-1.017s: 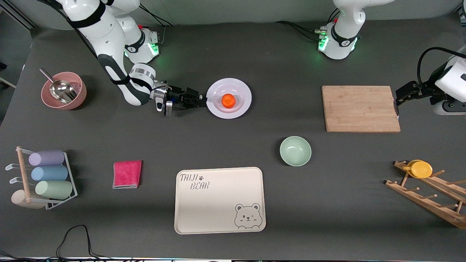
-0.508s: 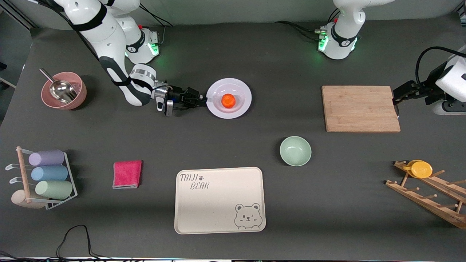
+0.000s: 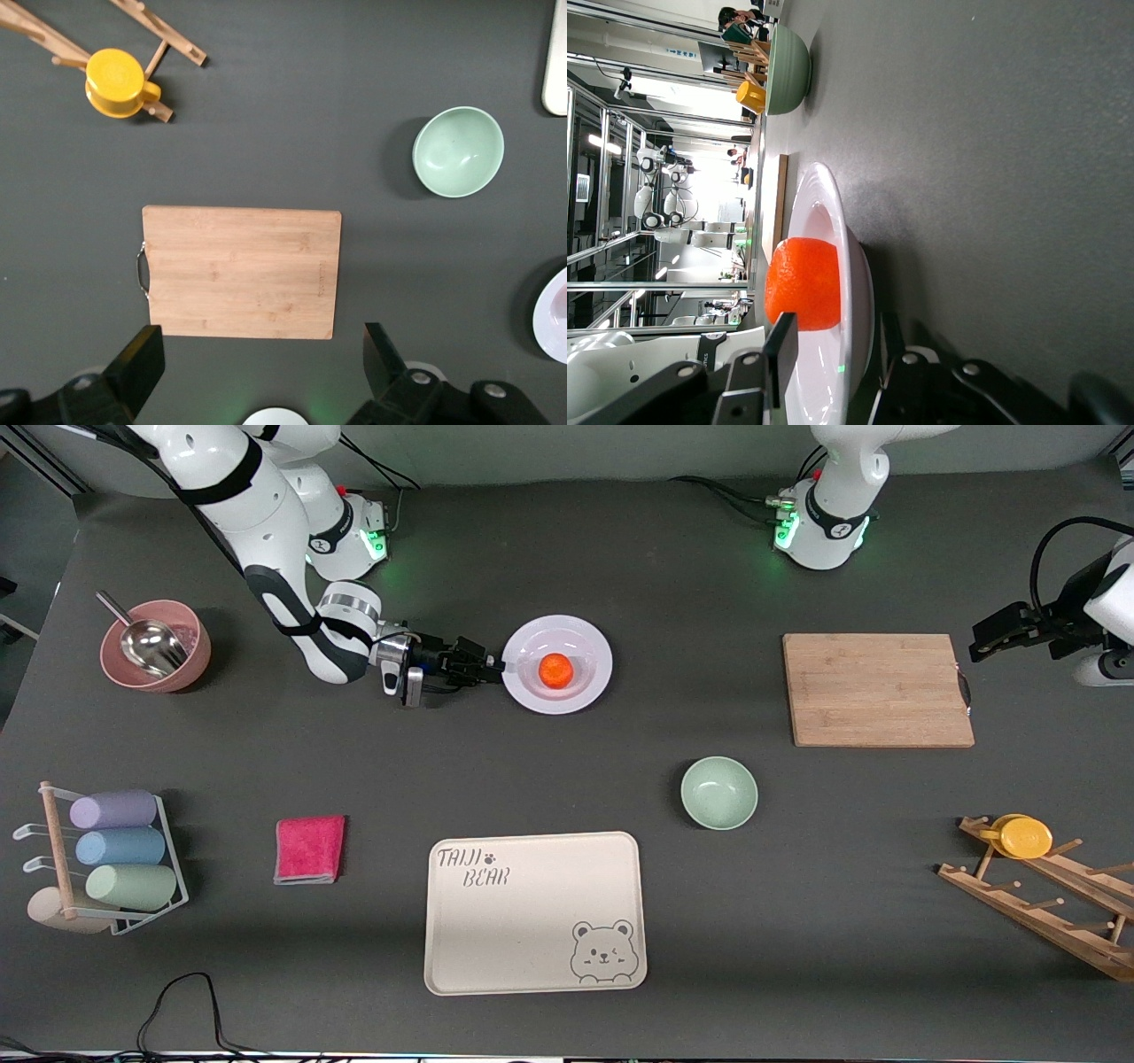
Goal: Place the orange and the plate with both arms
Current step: 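Grasp the white plate rim with the right gripper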
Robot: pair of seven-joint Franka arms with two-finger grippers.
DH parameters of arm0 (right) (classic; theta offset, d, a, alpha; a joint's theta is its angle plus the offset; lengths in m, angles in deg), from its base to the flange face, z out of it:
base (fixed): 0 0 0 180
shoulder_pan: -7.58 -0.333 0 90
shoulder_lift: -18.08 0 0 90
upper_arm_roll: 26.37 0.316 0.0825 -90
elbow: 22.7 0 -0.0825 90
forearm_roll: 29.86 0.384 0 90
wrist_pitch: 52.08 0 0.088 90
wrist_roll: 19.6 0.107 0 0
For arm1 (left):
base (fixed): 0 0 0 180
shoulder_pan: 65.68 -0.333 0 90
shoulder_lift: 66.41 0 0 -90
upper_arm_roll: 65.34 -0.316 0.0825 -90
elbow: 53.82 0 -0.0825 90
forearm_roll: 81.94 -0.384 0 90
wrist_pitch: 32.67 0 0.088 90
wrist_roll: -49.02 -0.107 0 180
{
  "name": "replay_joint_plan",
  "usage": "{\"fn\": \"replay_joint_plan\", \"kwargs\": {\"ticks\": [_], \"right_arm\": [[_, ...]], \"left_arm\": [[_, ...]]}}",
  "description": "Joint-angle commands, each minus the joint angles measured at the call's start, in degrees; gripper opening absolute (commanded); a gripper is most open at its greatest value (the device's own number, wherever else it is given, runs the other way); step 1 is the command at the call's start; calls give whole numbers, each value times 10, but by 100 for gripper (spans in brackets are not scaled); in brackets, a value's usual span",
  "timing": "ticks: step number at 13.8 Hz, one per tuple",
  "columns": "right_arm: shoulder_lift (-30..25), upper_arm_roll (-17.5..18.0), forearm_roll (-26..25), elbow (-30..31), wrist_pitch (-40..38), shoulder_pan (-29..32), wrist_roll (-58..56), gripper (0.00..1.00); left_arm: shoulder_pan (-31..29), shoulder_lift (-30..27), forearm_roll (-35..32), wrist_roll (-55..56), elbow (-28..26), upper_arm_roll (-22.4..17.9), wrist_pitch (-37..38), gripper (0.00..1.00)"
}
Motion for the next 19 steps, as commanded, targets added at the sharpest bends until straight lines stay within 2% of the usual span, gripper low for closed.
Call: {"fn": "replay_joint_plan", "kwargs": {"ticks": [1, 7, 11, 13, 14, 19], "right_arm": [[15, 6, 16, -4, 3, -11, -24, 44], [16, 16, 19, -5, 3, -15, -24, 42], [16, 19, 20, -9, 2, -16, -24, 30], [16, 19, 20, -9, 2, -16, -24, 13], [16, 19, 20, -10, 2, -15, -23, 1], [16, 18, 20, -10, 1, -14, -22, 0]], "left_arm": [[-1, -6, 1, -10, 1, -10, 16, 100], [-1, -6, -19, -10, 2, -8, 11, 100], [-3, -8, -19, -8, 5, -10, 4, 100], [-3, -10, -19, -8, 5, -10, 9, 100], [-3, -10, -19, -8, 5, -10, 13, 100], [-3, -13, -18, -9, 5, -9, 34, 100]]}}
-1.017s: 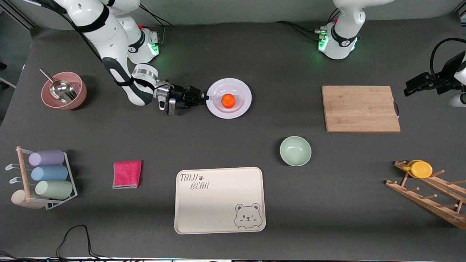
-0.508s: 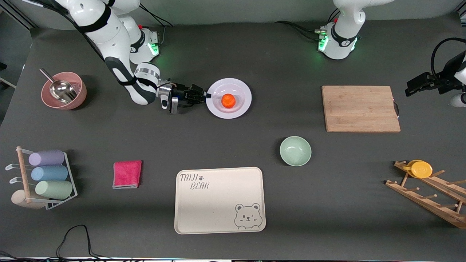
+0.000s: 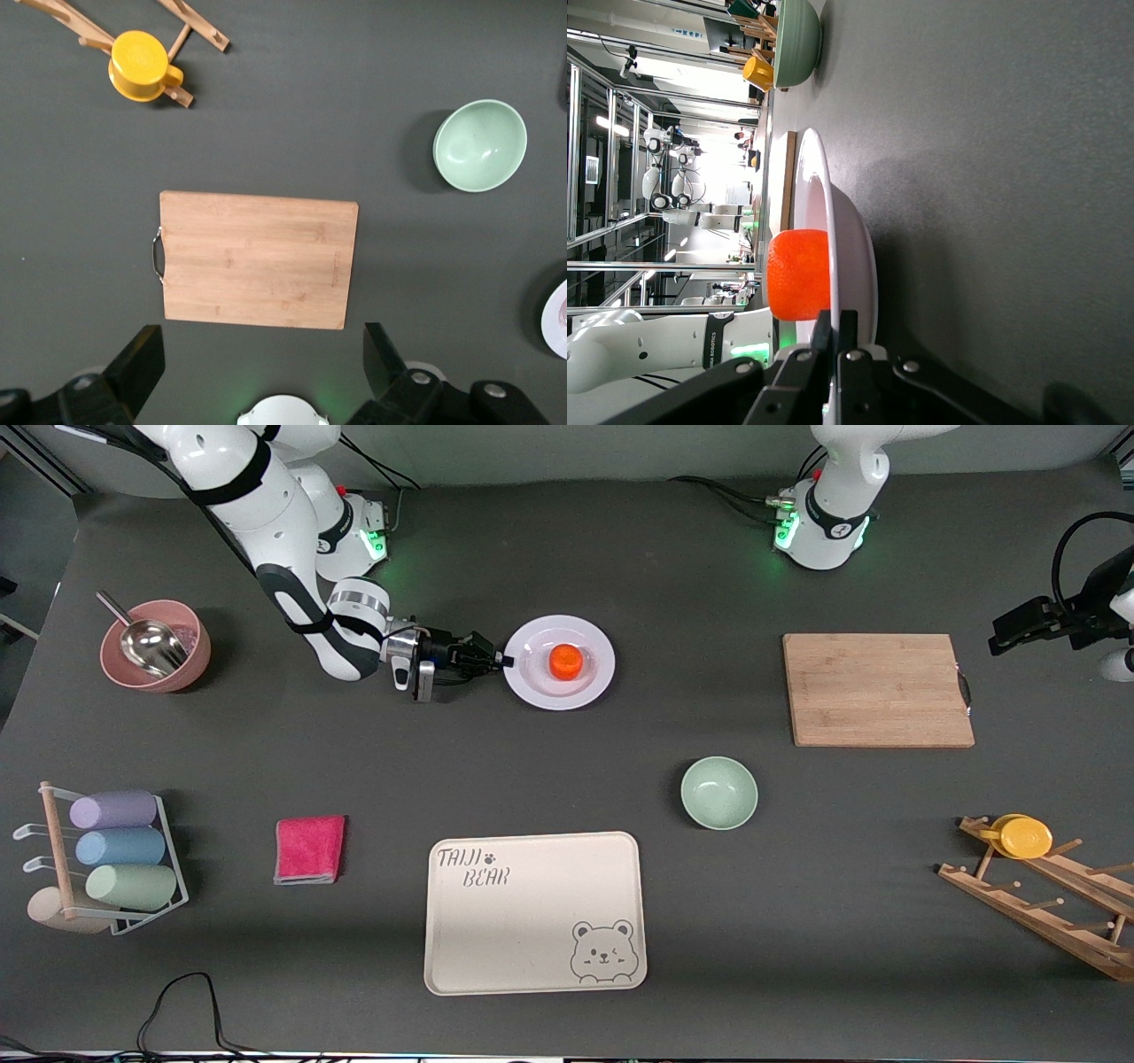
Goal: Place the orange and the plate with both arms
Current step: 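Grasp the white plate rim with the right gripper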
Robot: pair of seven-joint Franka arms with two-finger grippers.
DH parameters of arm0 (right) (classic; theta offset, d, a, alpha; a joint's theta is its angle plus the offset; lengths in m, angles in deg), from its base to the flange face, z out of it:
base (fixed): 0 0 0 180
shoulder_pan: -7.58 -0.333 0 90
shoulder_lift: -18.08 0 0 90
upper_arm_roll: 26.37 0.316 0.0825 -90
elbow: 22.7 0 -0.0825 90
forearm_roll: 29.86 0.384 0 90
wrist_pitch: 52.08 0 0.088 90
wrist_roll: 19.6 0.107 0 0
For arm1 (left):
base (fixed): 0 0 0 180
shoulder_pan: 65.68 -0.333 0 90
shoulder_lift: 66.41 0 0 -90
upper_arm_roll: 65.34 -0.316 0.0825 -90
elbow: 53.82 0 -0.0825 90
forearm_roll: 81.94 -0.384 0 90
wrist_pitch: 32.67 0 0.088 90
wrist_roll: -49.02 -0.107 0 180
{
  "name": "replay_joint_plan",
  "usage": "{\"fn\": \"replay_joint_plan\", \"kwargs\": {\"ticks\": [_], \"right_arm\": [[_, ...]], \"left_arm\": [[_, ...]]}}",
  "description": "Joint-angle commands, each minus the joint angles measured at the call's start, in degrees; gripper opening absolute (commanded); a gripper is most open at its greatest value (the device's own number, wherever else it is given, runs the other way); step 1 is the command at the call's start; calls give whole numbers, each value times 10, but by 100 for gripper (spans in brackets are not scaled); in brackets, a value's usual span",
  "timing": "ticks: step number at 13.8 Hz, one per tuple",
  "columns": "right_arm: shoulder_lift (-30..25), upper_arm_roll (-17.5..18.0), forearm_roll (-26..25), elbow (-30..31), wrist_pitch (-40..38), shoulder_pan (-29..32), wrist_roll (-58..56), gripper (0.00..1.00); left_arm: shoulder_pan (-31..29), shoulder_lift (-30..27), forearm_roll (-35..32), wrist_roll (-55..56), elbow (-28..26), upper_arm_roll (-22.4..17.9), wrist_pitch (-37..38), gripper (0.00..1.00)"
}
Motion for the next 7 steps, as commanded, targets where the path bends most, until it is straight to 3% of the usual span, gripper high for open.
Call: {"fn": "replay_joint_plan", "kwargs": {"ticks": [1, 7], "right_arm": [[9, 2, 19, -8, 0, -7, -16, 0], [-17, 1, 19, -10, -42, 11, 49, 0]], "left_arm": [[-1, -9, -6, -8, 1, 1, 15, 100], [-1, -9, -7, -9, 1, 0, 37, 100]]}}
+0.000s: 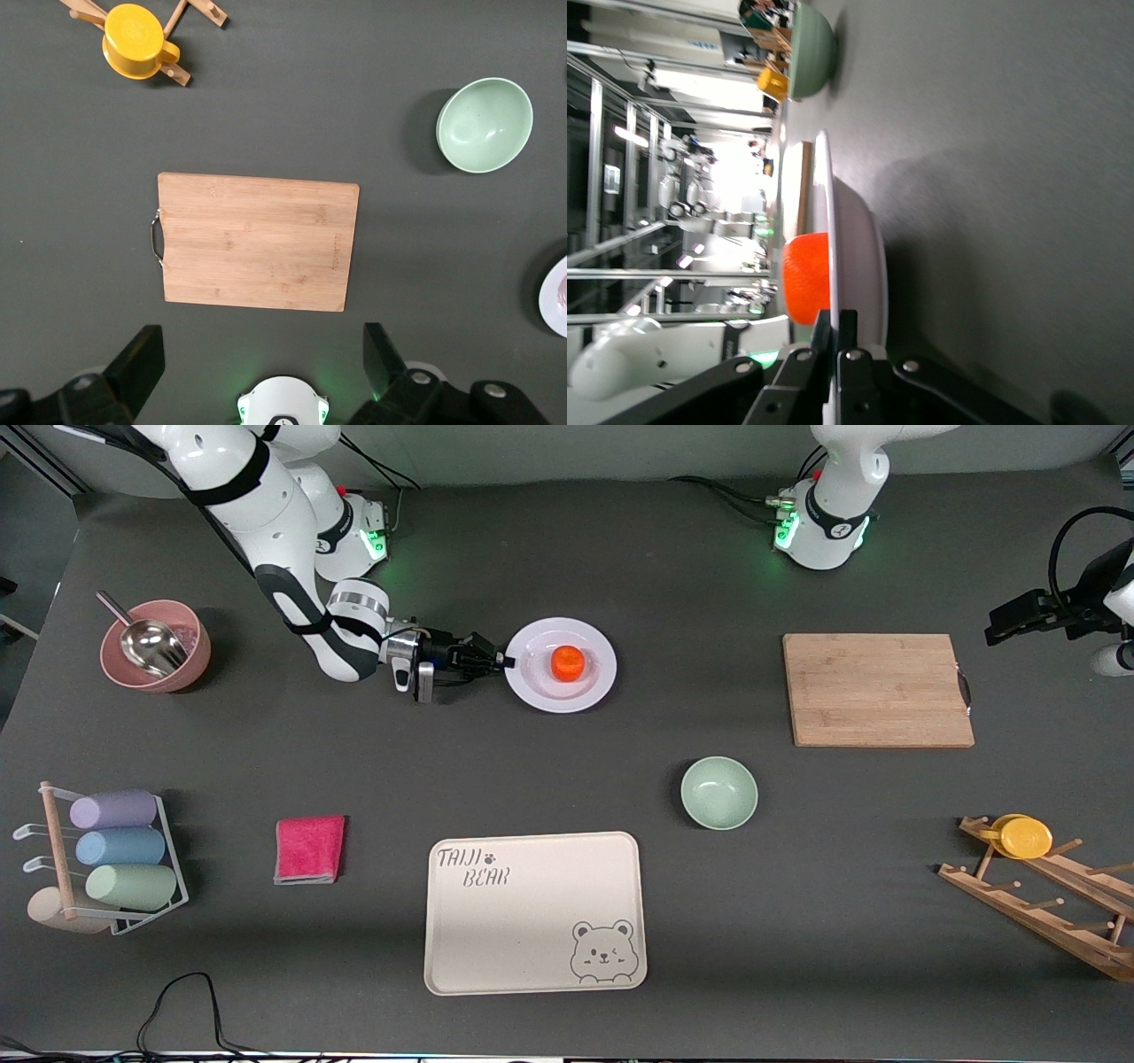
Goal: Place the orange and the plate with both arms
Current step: 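Slide the plate with the right gripper onto the bear tray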
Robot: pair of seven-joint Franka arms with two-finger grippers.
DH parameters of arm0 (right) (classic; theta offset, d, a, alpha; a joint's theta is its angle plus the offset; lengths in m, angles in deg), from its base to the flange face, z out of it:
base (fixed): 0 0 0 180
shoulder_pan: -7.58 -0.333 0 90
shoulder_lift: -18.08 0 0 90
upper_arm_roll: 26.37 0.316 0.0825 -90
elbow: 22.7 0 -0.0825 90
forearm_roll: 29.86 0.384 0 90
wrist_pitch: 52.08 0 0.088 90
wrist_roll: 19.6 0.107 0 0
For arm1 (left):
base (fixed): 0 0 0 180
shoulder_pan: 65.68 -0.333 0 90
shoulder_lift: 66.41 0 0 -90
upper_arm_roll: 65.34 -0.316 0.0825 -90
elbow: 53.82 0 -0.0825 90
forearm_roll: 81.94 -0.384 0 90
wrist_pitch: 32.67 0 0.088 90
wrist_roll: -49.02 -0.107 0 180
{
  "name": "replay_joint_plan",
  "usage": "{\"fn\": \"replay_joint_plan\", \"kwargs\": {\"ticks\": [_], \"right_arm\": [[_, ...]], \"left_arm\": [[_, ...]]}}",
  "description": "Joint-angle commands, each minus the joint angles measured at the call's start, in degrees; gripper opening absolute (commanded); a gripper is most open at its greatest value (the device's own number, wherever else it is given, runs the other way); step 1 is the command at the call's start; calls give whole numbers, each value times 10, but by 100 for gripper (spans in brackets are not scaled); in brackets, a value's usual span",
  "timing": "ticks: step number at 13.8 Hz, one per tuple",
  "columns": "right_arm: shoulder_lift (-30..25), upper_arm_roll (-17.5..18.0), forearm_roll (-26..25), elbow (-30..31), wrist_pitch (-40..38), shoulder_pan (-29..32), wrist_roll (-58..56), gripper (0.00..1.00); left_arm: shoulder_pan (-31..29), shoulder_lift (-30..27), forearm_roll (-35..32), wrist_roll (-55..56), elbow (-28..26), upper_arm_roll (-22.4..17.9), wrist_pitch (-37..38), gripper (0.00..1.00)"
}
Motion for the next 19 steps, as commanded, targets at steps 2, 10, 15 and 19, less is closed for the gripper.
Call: {"fn": "replay_joint_plan", "kwargs": {"ticks": [2, 10, 15, 19], "right_arm": [[-54, 1, 13, -4, -16, 5, 85, 0], [-147, -1, 4, 0, -39, 19, 187, 0], [-125, -10, -129, -57, -39, 89, 246, 0], [-39, -20, -146, -166, -39, 98, 265, 0]], "left_arm": [[-1, -9, -7, -9, 1, 1, 14, 100], [-1, -9, -7, -8, 2, 1, 11, 100], [-1, -8, -6, -8, 2, 0, 11, 100], [-1, -8, -6, -8, 2, 0, 11, 100]]}}
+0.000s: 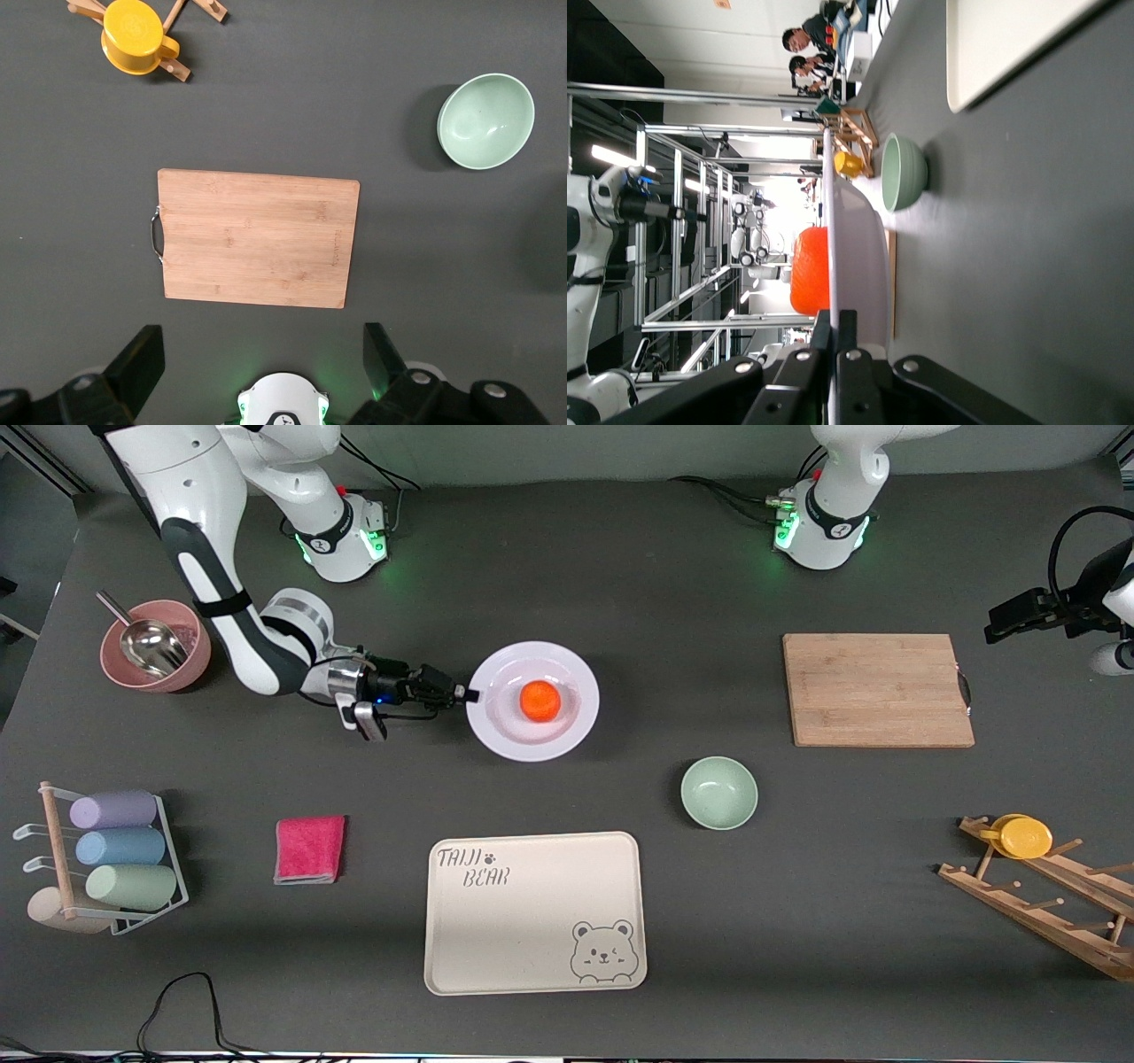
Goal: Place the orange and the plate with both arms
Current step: 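Slide the plate with the right gripper onto the bear tray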
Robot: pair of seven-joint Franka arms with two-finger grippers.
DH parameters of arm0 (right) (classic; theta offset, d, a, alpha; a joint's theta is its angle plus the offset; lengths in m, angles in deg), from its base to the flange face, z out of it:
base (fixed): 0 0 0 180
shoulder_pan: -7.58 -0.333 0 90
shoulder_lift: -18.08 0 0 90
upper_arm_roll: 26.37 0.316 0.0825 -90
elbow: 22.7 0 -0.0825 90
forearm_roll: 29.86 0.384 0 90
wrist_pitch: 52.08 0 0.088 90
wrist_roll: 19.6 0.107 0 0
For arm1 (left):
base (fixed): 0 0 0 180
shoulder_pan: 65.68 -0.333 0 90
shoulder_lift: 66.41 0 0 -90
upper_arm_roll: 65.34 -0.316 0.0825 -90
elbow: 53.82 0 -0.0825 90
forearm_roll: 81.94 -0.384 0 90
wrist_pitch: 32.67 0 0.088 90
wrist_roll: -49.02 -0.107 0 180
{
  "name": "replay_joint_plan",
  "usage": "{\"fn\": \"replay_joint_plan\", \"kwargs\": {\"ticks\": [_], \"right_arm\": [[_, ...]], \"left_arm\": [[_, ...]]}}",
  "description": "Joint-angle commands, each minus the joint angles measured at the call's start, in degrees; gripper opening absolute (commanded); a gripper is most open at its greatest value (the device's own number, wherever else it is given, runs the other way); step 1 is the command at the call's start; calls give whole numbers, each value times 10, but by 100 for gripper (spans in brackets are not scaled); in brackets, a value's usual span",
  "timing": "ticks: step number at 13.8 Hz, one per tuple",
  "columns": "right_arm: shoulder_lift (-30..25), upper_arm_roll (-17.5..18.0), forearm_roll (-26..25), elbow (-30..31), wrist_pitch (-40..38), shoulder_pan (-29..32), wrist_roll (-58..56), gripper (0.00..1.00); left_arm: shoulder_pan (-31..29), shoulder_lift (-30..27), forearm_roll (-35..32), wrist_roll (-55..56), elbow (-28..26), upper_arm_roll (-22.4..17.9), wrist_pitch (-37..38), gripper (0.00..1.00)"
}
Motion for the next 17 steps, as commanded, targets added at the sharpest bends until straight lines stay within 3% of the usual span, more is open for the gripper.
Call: {"fn": "replay_joint_plan", "kwargs": {"ticks": [1, 5, 10, 13, 17], "right_arm": [[83, -2, -26, -112, -9, -1, 47, 0], [210, -48, -105, -311, -9, -1, 134, 0], [321, -52, -113, -510, -9, -5, 245, 0], [383, -53, -135, -595, -7, -7, 251, 0], [426, -63, -161, -654, 14, -8, 251, 0]], "left_arm": [[-1, -8, -6, -8, 2, 0, 8, 100], [-1, -7, -6, -8, 2, 0, 7, 100], [-1, -7, -6, -8, 2, 0, 8, 100], [-1, -8, -5, -8, 2, 0, 11, 100], [-1, -8, -3, -8, 2, 1, 10, 100]]}}
